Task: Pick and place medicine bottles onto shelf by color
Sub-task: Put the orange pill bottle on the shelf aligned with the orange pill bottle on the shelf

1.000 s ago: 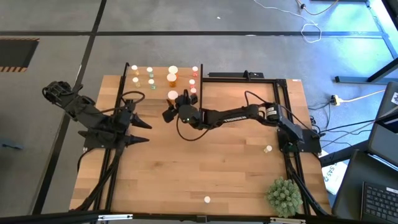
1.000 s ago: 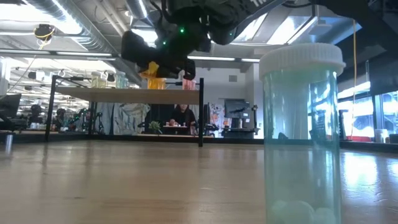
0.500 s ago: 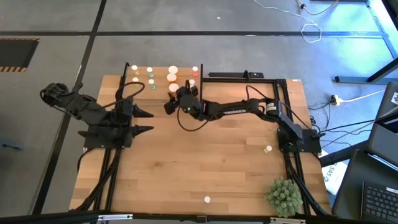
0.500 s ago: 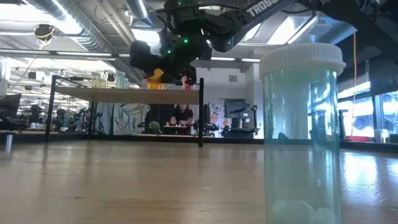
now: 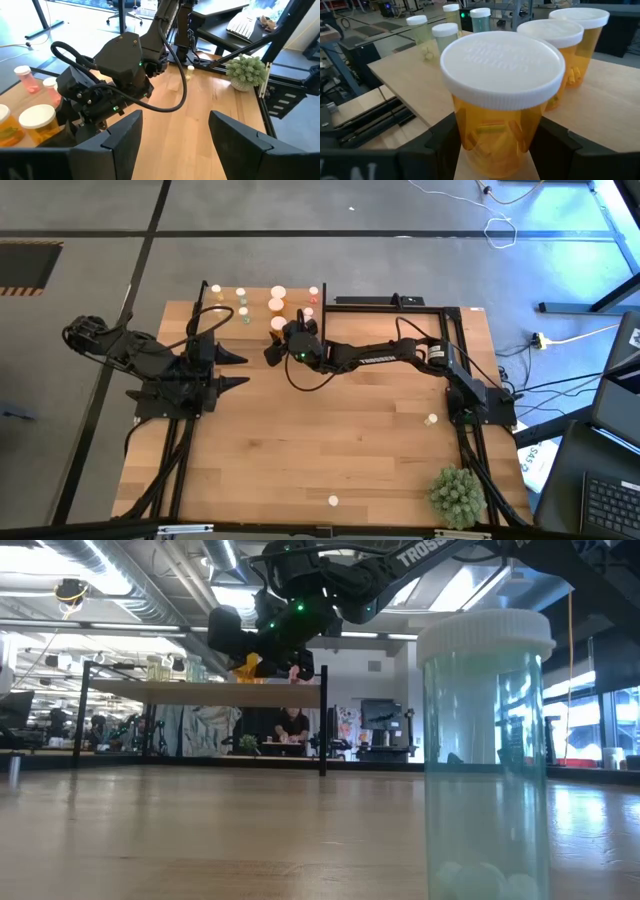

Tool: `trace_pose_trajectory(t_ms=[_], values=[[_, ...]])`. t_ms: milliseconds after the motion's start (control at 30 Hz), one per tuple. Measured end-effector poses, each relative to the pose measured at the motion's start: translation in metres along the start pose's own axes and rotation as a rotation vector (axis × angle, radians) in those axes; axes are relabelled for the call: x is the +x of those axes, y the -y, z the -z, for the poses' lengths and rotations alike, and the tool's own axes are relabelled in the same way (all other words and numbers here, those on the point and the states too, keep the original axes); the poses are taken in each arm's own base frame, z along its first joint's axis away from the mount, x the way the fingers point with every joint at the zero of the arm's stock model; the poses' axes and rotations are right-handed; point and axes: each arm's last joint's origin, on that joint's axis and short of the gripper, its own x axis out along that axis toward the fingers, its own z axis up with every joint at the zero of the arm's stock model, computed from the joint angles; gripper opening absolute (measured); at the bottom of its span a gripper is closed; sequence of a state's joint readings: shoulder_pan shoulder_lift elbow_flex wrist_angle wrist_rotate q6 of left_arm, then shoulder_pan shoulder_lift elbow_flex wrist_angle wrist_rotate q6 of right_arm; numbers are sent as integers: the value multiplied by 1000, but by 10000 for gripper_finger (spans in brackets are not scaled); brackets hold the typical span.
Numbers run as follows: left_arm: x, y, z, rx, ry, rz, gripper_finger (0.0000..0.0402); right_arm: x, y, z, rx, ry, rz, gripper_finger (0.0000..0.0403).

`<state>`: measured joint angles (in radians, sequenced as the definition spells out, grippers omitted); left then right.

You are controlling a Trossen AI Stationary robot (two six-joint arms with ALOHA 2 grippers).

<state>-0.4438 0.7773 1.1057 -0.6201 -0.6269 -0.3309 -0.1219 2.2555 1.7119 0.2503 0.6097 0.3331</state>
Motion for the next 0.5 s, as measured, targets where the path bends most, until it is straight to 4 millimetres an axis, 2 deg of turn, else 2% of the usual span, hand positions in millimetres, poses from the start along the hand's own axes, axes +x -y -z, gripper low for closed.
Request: trace_pose_trajectory(t_ms=[500], values=[[0,0,0,0,0,0,224,0,0,0,3,-3,-7,190]])
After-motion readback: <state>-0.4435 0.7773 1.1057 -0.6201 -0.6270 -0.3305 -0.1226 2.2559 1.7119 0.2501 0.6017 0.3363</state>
